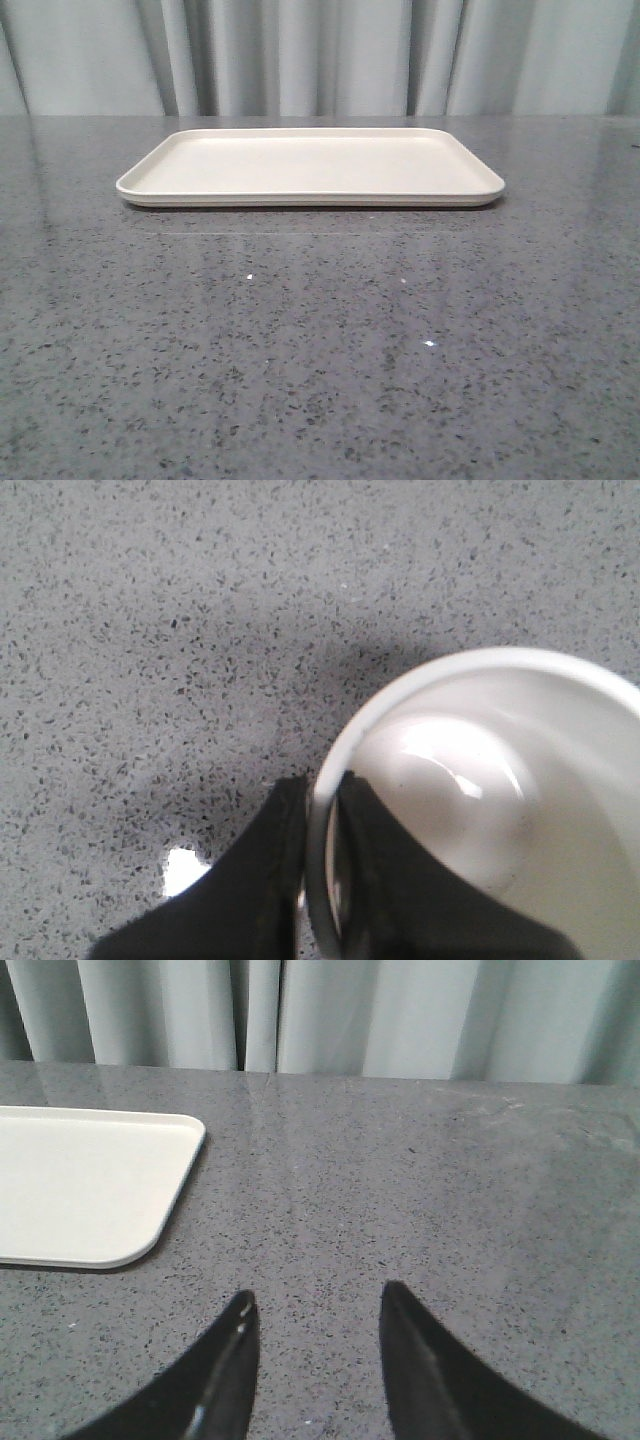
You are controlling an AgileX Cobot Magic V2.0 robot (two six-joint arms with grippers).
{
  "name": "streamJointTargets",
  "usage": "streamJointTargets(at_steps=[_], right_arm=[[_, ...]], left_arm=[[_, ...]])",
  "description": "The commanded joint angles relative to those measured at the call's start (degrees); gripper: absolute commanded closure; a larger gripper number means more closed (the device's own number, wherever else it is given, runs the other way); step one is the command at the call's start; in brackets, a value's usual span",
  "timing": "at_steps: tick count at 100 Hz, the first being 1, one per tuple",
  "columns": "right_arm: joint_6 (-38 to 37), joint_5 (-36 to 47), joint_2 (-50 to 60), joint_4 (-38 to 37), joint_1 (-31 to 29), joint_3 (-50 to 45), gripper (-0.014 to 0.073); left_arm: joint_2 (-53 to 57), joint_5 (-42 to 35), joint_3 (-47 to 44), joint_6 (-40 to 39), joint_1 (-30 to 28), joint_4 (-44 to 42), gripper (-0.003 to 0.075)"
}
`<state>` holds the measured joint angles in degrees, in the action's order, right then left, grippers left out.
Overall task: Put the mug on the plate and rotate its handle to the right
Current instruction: 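Lift the white mug with the left gripper and carry it toward the tray, then lower the mug onto the cream tray with the left gripper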
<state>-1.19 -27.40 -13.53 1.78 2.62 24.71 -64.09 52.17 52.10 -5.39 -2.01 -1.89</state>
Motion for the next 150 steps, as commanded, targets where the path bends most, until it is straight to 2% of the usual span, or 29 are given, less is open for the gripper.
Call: streamJointTargets(at_steps=[1,20,52,86,116,150], right_arm=[[0.2,4.33,-1.18,-0.02,0.1,2.13,0.0287],[0.2,4.33,-1.18,-0.02,0.1,2.13,0.0287],[0.2,4.57,-1.18,-0.02,0.1,2.13,0.0287],[0.2,4.62,-1.18,-0.02,0.1,2.13,0.0287],[0.2,4.7,-1.18,-0.02,0.1,2.13,0.0287],[0.2,4.64,-1.18,-0.02,0.1,2.13,0.0287]], left_arm=[[0.8,-2.51,1.92,-0.55,-0.15,-0.1,0.0739],[0.8,-1.82,2.97,-0.55,-0.15,-0.15,0.0739],[-0.01,-2.14,12.31,0.09,1.48,3.12,0.0739],[-11.74,-3.92,22.31,0.09,13.5,4.65,0.0739],[-25.05,-3.92,35.89,0.09,22.12,5.32,0.0739],[-36.49,-2.56,47.42,0.09,28.64,6.44,0.0739]])
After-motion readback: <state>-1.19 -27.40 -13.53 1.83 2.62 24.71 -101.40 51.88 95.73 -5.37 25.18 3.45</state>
